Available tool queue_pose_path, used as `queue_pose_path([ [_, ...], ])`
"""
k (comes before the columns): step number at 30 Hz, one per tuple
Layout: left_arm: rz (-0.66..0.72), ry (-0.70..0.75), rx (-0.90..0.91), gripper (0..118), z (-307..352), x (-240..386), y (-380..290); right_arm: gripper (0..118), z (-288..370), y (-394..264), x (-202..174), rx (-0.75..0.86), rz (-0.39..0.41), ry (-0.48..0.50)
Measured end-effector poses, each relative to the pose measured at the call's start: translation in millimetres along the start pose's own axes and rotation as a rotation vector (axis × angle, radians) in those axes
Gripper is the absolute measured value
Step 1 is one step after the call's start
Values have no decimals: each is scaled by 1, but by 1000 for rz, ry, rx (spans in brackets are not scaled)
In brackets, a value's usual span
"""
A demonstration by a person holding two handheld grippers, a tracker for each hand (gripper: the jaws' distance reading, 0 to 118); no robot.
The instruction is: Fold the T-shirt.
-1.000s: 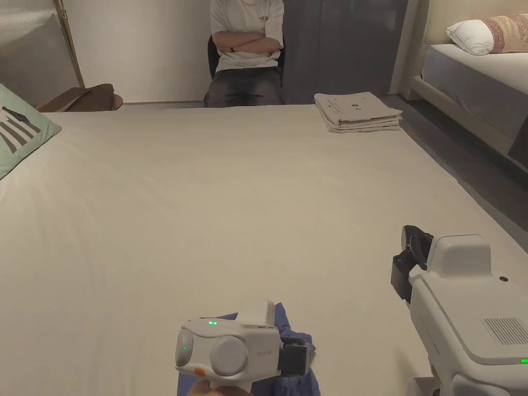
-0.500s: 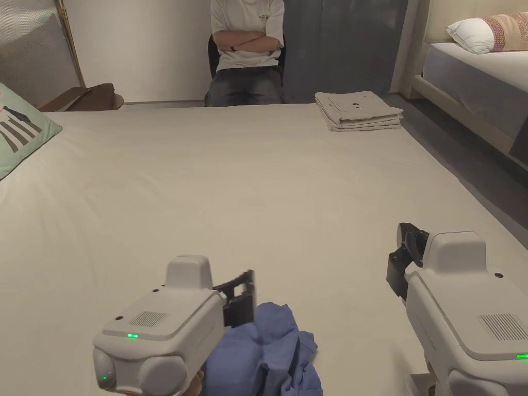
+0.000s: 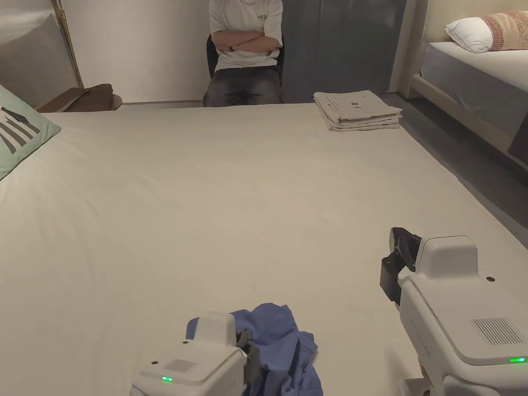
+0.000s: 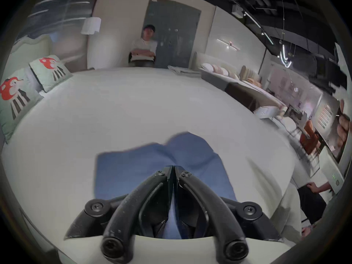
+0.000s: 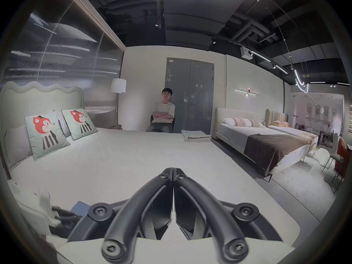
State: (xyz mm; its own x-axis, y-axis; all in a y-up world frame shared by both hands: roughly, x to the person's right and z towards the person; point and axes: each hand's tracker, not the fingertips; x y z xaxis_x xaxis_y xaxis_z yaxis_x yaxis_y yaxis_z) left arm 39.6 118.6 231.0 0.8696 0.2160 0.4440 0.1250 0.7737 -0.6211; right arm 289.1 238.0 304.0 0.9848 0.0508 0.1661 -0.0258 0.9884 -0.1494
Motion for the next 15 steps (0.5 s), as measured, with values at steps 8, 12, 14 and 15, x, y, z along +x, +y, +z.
queue_pose_path([
  [8, -83, -55, -99, 0, -40, 52, -20, 0, 2, -7, 15, -15, -5, -34],
  [12, -75, -39, -123, 0, -58, 57, -30, 0, 3, -8, 17, -21, -9, -40],
  [14, -84, -26, -115, 0, -54, 60, -28, 0, 4, -8, 17, -21, -6, -42],
  [15, -98, -25, -115, 0, -53, 60, -28, 0, 4, -9, 18, -21, -6, -41],
])
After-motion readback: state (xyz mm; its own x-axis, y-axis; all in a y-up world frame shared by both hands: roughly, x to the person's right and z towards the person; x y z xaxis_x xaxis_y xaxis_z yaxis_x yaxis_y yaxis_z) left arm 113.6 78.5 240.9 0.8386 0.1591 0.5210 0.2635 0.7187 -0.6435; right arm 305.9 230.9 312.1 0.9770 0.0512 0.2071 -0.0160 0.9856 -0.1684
